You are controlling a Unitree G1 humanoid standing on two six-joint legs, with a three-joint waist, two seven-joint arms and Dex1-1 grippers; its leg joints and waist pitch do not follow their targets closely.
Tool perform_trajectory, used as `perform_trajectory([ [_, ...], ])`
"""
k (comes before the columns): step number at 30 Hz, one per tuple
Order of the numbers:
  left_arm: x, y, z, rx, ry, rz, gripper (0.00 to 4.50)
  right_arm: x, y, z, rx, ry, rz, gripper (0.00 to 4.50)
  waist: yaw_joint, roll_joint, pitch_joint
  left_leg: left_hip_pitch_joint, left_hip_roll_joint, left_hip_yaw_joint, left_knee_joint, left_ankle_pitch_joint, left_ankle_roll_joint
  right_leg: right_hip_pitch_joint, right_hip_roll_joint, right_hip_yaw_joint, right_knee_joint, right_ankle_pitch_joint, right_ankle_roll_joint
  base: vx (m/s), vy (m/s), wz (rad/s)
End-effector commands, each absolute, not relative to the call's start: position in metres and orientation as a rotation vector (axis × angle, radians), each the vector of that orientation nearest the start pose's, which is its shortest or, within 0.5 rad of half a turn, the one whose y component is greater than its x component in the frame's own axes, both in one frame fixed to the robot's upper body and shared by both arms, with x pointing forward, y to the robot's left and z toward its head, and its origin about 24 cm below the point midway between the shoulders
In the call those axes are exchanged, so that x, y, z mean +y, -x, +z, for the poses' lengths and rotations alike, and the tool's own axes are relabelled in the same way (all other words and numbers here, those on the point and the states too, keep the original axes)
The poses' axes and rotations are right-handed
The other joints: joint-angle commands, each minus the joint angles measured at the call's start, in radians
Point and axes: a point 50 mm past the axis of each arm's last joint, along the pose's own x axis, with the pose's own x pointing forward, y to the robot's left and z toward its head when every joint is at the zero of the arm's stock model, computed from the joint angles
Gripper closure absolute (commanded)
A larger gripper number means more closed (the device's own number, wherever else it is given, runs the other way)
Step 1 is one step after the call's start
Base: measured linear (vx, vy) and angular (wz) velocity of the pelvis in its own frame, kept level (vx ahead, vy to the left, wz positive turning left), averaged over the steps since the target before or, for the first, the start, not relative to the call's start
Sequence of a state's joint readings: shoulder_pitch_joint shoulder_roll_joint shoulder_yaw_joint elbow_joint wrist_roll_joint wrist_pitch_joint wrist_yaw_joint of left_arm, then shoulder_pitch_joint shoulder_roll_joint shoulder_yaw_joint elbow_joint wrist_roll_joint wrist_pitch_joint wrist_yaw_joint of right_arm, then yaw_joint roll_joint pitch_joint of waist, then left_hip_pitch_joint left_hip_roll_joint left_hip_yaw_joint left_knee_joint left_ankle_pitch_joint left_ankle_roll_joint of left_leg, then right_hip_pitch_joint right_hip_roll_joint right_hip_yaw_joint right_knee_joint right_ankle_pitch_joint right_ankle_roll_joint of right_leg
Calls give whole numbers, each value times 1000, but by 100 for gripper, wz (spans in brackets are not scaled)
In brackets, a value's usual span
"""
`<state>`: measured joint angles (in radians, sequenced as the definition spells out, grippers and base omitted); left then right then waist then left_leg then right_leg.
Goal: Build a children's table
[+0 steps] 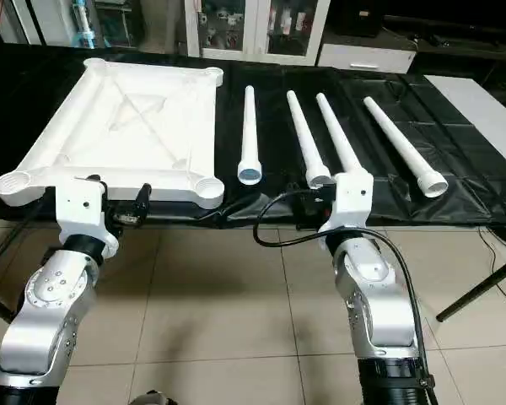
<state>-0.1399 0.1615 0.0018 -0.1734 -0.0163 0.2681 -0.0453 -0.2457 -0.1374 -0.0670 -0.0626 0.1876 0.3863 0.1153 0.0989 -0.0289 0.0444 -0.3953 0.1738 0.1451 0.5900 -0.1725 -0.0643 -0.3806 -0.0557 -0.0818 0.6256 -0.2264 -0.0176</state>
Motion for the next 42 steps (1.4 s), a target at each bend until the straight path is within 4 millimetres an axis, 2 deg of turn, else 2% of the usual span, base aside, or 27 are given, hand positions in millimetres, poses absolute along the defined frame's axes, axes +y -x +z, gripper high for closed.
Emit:
perform_trajectory([
  [1, 158, -280, 103, -62, -145, -99, 1, -167, -297, 95, 60, -44, 130, 6, -3, 15, -45, 44, 62, -20, -93, -396, -40, 42, -86, 58, -88, -182, -88, 0, 0, 0],
  [3, 158, -280, 103, -61, -143, -103, 1, -168, -297, 95, 60, -43, 128, 6, -9, 24, -32, 77, 55, -18, -99, -573, -40, 40, -82, 53, -125, -453, -54, 0, 0, 0],
  [5, 157, -280, 103, -60, -141, -106, 1, -168, -297, 95, 62, -41, 125, 6, -13, 19, -26, 86, 53, -16, -102, -601, -33, 45, -80, 49, -140, -521, -40, 0, 0, 0],
  [6, 156, -280, 102, -58, -139, -108, 1, -169, -297, 95, 63, -40, 124, 6, -17, 17, -27, 92, 47, -10, -105, -578, -11, 66, -80, 46, -153, -556, -32, 0, 0, 0],
  [7, 156, -280, 102, -57, -138, -110, 1, -169, -297, 94, 65, -39, 124, 6, -17, 16, -30, 89, 46, -8, -107, -551, -3, 75, -80, 48, -154, -540, -34, 0, 0, 0],
  [11, 156, -281, 101, -54, -134, -108, 1, -169, -296, 95, 66, -35, 132, 6, -16, 17, -46, 87, 49, 3, -114, -398, 43, 98, -69, 52, -134, -323, -87, 78, 17, -5],
  [12, 156, -281, 101, -51, -133, -107, 1, -168, -296, 95, 65, -33, 137, 6, -16, 17, -57, 91, 46, 9, -106, -304, 74, 105, -63, 52, -114, -170, -129, 98, 5, -1],
  [14, 156, -280, 100, -48, -135, -108, 1, -169, -296, 95, 65, -27, 141, 6, -13, 15, -64, 81, 33, 16, -93, -198, 113, 121, -61, 54, -99, -36, -158, 100, 2, 0],
  [17, 155, -280, 99, -47, -136, -110, 1, -168, -296, 95, 63, -20, 144, 6, -9, 14, -71, 77, 21, 18, -77, -90, 165, 132, -50, 54, -81, 98, -172, 103, -2, 3],
  [18, 155, -280, 99, -48, -135, -113, 1, -168, -296, 96, 60, -16, 146, 6, -10, 12, -76, 76, 16, 14, -67, -24, 205, 137, -42, 51, -67, 169, -172, 101, 0, 5],
  [22, 154, -280, 99, -47, -134, -117, 1, -169, -296, 97, 59, -10, 147, 6, -21, 15, -78, 101, 27, -6, -47, 103, 313, 115, -31, 37, -38, 223, -155, 87, -1, 4],
  [24, 154, -279, 99, -46, -133, -118, 1, -170, -296, 96, 60, -7, 146, 6, -21, 9, -71, 93, 22, -4, -30, 128, 352, 113, -38, 44, -35, 198, -160, 66, -13, 3],
  [25, 154, -279, 98, -46, -133, -118, 1, -170, -296, 96, 60, -6, 146, 6, -17, 7, -71, 82, 14, 3, -26, 118, 343, 123, -42, 50, -39, 194, -165, 58, -16, 3],
  [26, 154, -279, 98, -45, -133, -118, 1, -170, -296, 96, 60, -5, 146, 6, -9, 3, -72, 57, -1, 11, -21, 94, 310, 150, -43, 60, -46, 199, -163, 0, 0, 0],
  [28, 154, -279, 97, -42, -133, -118, 1, -170, -295, 96, 61, -4, 144, 6, -5, 10, -71, 61, 5, 7, -31, 61, 262, 152, -37, 57, -48, 192, -153, 0, 0, 0],
  [29, 154, -278, 97, -41, -133, -119, 1, -170, -295, 95, 61, -3, 143, 6, -10, 20, -71, 85, 19, -4, -39, 62, 252, 138, -30, 45, -42, 172, -148, 0, 0, 0],
  [30, 154, -278, 96, -39, -133, -119, 1, -170, -294, 95, 61, -2, 142, 6, -22, 22, -70, 114, 41, -22, -45, 73, 279, 115, -29, 34, -32, 139, -147, 0, 0, 0],
  [32, 154, -278, 96, -38, -133, -121, 1, -170, -294, 95, 61, -1, 141, 6, -34, 20, -66, 138, 58, -35, -43, 75, 343, 91, -41, 29, -32, 78, -150, 0, 0, 0],
  [34, 153, -278, 95, -34, -133, -126, 1, -171, -294, 95, 60, 0, 139, 6, -19, 11, -61, 87, 19, 0, -32, 38, 323, 139, -61, 54, -63, 63, -173, 0, 0, 0],
  [35, 153, -278, 95, -34, -133, -127, 1, -171, -293, 95, 60, 1, 139, 6, -2, 9, -59, 50, 2, 12, -30, -5, 259, 170, -68, 70, -86, 15, -172, 0, 0, 0],
  [36, 153, -278, 95, -34, -134, -128, 1, -171, -293, 95, 60, 2, 139, 6, 2, 11, -61, 50, 10, 11, -37, -22, 203, 176, -62, 68, -89, -20, -163, 0, 0, 0],
  [37, 153, -278, 95, -35, -134, -129, 1, -171, -293, 95, 59, 2, 139, 6, 0, 16, -60, 57, 15, 8, -44, -22, 184, 171, -55, 61, -87, -24, -159, 0, 0, 0],
  [38, 153, -278, 95, -35, -134, -129, 1, -171, -293, 96, 59, 2, 139, 6, -9, 21, -59, 79, 25, -2, -54, -25, 162, 157, -41, 48, -77, -12, -152, 0, 0, 0],
  [39, 153, -278, 95, -35, -133, -131, 1, -171, -293, 95, 59, 3, 139, 6, -13, 23, -58, 88, 29, -9, -57, -26, 164, 152, -38, 44, -72, -2, -148, 0, 0, 0],
  [40, 153, -278, 95, -35, -133, -133, 1, -171, -293, 95, 59, 4, 139, 6, -21, 27, -64, 107, 38, -22, -58, -3, 191, 142, -35, 36, -58, 30, -137, 0, 0, 0],
  [41, 153, -278, 95, -35, -133, -133, 1, -171, -293, 95, 59, 4, 139, 6, -30, 27, -67, 135, 51, -36, -58, 5, 241, 119, -35, 29, -45, 40, -136, 0, 0, 0],
  [42, 153, -278, 95, -35, -133, -135, 1, -170, -292, 95, 58, 5, 140, 6, -36, 28, -68, 150, 59, -46, -55, 16, 302, 103, -40, 26, -38, 34, -137, 0, 0, 0],
])
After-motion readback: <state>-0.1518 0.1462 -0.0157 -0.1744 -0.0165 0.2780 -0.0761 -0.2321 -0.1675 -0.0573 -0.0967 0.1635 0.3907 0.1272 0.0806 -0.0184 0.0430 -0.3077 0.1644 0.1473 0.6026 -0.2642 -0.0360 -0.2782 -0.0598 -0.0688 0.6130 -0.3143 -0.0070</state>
